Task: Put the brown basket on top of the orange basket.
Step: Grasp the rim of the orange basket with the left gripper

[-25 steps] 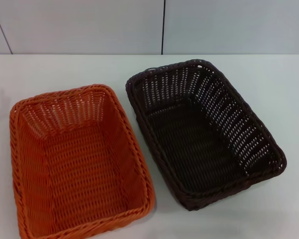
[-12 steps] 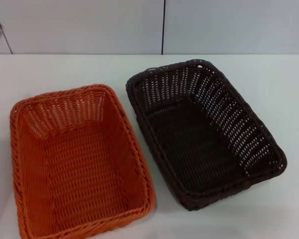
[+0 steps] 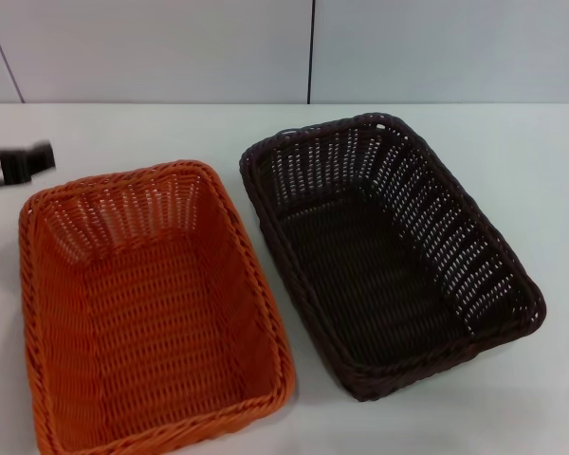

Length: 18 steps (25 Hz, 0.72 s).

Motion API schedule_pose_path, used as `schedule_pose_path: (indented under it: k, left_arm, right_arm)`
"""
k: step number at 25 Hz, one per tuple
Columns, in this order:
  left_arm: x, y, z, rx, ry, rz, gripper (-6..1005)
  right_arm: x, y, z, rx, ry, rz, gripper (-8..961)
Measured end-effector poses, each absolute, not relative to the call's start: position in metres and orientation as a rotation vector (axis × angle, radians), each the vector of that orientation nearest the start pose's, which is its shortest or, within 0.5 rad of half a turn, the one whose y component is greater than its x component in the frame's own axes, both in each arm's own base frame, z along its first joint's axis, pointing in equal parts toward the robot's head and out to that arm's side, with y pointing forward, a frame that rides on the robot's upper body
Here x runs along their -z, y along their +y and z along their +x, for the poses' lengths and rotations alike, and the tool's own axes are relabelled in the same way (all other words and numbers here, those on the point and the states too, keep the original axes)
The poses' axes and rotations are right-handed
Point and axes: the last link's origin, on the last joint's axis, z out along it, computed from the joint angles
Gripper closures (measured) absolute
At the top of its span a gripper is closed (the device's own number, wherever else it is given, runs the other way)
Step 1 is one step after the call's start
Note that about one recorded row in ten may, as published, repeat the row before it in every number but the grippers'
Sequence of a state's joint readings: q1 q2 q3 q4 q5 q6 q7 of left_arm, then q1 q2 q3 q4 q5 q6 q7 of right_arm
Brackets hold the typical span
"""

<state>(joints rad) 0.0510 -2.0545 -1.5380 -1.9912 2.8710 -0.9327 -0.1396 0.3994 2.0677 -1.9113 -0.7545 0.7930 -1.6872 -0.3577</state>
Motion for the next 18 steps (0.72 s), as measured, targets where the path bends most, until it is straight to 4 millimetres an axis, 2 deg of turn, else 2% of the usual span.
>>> schedule_pose_path:
  k: [9,10,14,16,18]
  left_arm:
    - [-0.086,0.301,-0.215,-0.033,-1.226,-1.759,291]
    - [-0.086,0.3,-0.223,-0.096,-1.253,-1.756,291]
    - [-0.086,0.299,-0.228,-0.129,-1.27,-1.755,292]
    - [-0.082,0.3,-0.241,-0.205,-1.308,-1.762,292]
    - [-0.08,0.3,-0.244,-0.218,-1.319,-1.763,292]
  right_arm:
    - [-0.111,0.329,0.193,-1.094,-0.146,-0.781,277]
    - [-0.112,0.33,0.194,-1.097,-0.144,-0.785,277]
    - [-0.114,0.331,0.196,-1.115,-0.134,-0.783,277]
    - [-0.115,0.33,0.196,-1.117,-0.135,-0.782,277]
    - [-0.115,0.33,0.196,-1.117,-0.135,-0.781,277]
